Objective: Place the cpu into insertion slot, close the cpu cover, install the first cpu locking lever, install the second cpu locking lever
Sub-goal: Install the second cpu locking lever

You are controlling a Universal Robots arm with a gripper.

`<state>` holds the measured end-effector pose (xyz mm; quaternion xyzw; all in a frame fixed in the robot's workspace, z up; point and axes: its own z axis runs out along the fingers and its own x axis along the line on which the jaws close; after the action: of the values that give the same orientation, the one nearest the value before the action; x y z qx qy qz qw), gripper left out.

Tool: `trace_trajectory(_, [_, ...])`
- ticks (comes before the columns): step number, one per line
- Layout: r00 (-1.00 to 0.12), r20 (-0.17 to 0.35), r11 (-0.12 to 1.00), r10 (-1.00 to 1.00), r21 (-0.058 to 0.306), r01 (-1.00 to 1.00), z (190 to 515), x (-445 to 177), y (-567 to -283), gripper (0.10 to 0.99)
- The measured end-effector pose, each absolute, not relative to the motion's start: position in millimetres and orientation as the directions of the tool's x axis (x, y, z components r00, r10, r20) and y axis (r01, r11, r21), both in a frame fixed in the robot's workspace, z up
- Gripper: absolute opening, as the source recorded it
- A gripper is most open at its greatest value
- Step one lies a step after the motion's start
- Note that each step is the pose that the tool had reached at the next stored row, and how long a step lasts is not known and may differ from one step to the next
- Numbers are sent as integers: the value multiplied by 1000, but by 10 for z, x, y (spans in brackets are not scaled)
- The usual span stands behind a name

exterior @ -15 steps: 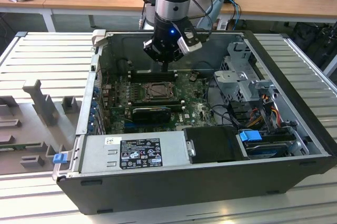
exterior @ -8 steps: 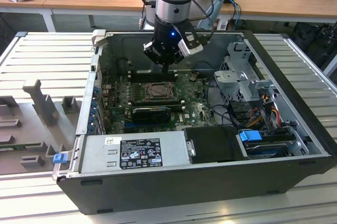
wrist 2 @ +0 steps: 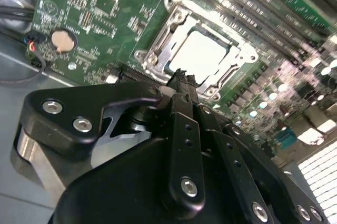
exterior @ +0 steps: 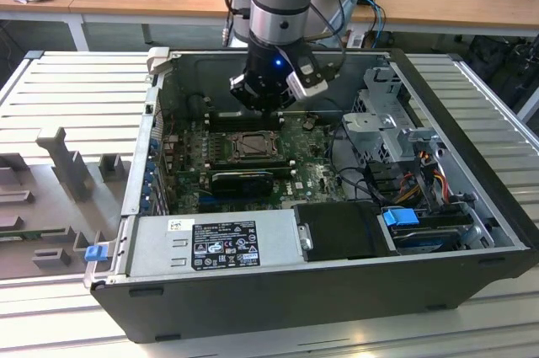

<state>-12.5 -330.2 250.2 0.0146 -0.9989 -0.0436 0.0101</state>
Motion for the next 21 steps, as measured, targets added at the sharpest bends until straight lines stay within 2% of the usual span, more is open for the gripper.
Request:
trace_trajectory(7, [-999,20,996,-30,88,-28,2441,-125,-3574,106])
trace_trajectory(21, [-999,24,995,-45,92,-43,2346,-218,-3722,106])
